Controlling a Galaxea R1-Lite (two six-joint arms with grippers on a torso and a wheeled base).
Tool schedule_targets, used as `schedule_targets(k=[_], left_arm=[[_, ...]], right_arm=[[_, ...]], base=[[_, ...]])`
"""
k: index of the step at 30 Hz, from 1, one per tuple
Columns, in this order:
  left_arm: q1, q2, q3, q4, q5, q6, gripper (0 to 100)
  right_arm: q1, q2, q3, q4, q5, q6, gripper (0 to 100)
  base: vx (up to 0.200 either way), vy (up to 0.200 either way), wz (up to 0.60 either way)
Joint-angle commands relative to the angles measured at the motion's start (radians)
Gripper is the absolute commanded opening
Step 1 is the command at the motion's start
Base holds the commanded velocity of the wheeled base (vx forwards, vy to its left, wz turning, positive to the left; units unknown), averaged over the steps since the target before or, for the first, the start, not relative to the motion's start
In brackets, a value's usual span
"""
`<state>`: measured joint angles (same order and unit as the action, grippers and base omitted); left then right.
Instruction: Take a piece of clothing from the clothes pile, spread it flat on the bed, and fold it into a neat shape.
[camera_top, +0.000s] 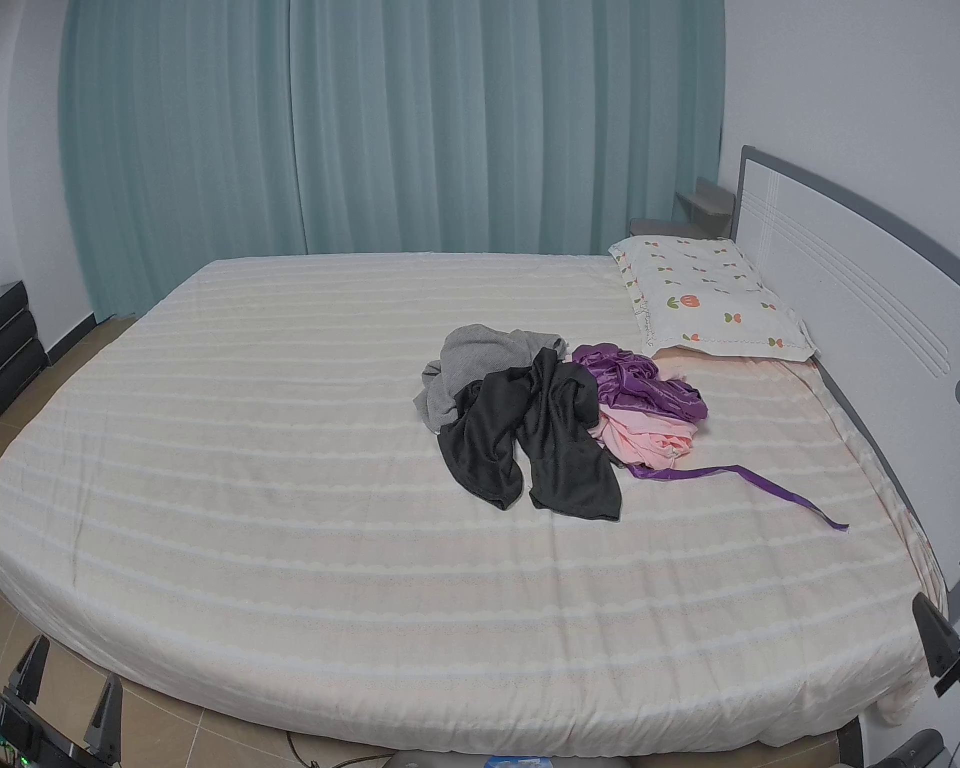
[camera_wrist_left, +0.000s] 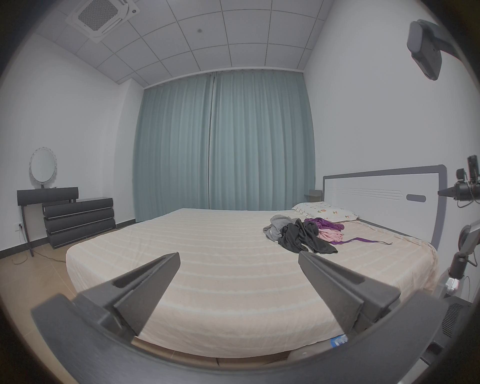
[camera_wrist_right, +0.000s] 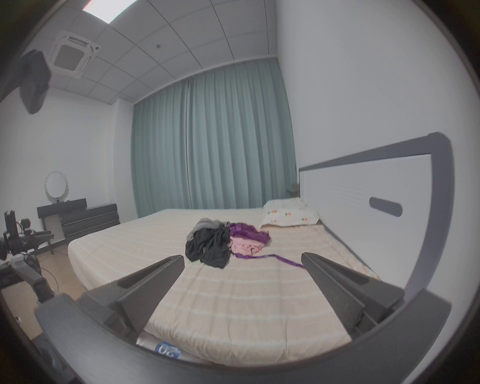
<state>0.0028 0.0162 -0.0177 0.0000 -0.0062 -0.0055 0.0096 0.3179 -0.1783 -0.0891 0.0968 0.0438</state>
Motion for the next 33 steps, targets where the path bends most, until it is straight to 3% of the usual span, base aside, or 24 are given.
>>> schedule_targets(k=[1,2,6,16,27,33], left_arm=[[0.0,-0.009,0.018,0.0,0.0,-0.001,100],[0.0,-0.009,0.018,0.0,0.0,-0.001,100],[0.0,-0.009,0.018,0.0,0.0,-0.001,100],[0.0,-0.009,0.018,0.0,0.0,-0.001,100],[0.0,-0.009,0.018,0.0,0.0,-0.001,100],[0.0,-0.009,0.018,0.0,0.0,-0.001,100]], right_arm=[[0.033,0.56,-0.081,-0.15,0.057,0.048,100],[0.033,0.56,-0.081,-0.15,0.057,0.048,100],[0.049,0.909,-0.168,-0.29,0.058,0.146,100],[0.139,1.463,-0.452,-0.466,0.023,0.315,100],[0.224,1.867,-0.807,-0.483,-0.035,0.51,100],[0.236,2.048,-0.965,-0.478,-0.057,0.518,100]], base=[[0.0,0.0,0.0],[0.0,0.0,0.0],[0.0,0.0,0.0],[0.0,0.0,0.0],[0.0,0.0,0.0],[0.0,0.0,0.0]])
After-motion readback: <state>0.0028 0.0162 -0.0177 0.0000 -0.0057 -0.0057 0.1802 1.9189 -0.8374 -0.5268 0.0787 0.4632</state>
